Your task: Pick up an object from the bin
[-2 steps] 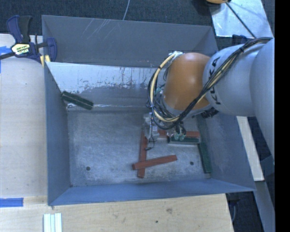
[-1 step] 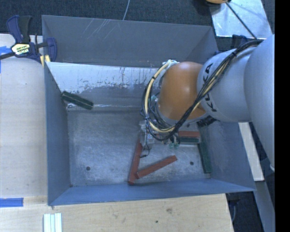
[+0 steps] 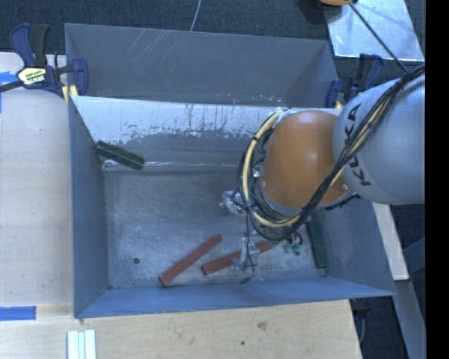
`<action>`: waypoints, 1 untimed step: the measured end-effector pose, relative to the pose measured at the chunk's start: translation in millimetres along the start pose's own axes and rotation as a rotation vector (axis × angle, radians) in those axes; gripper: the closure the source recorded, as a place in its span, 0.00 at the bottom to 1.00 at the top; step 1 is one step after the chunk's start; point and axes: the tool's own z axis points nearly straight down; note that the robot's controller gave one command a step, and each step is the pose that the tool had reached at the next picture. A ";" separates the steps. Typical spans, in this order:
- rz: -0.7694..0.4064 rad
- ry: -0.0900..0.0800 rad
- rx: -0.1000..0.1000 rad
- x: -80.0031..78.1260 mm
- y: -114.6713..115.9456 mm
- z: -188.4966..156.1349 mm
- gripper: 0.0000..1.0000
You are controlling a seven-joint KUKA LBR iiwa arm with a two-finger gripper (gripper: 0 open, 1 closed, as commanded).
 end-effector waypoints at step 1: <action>0.000 0.000 0.000 0.1 0.0 0.1 0.00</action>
Offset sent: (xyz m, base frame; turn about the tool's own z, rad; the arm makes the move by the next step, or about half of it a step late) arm -0.0079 0.0139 -0.0518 0.1333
